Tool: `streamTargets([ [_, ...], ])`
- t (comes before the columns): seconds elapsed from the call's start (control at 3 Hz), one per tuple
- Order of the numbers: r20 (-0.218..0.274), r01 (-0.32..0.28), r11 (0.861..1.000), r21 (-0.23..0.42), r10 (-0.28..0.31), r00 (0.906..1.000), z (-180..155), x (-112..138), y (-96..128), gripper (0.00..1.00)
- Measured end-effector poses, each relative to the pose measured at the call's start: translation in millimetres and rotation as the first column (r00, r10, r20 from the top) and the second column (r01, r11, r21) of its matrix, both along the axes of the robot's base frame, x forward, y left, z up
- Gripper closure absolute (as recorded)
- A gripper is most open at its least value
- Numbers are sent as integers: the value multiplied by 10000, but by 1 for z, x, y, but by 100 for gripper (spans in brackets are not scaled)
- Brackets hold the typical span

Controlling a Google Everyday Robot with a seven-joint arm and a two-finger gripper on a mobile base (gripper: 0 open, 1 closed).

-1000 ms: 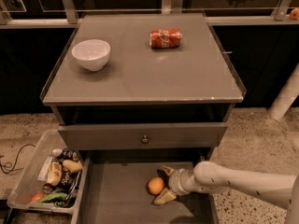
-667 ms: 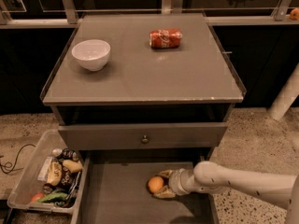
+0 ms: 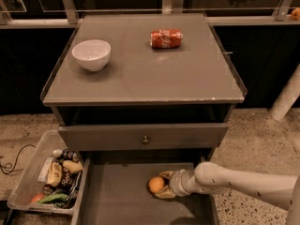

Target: Pick orange from middle drawer and place on counter

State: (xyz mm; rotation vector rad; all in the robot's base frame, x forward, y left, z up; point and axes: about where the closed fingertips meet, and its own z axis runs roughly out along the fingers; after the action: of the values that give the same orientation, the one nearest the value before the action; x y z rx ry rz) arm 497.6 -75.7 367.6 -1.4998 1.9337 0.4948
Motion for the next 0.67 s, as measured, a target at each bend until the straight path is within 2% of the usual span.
streamTargets([
  [0.33,-5,-2,10000,0,2,10000,0,0,0,100],
  [0.67,-292,-139,9999,9,139,9995,-7,-5,6,100],
])
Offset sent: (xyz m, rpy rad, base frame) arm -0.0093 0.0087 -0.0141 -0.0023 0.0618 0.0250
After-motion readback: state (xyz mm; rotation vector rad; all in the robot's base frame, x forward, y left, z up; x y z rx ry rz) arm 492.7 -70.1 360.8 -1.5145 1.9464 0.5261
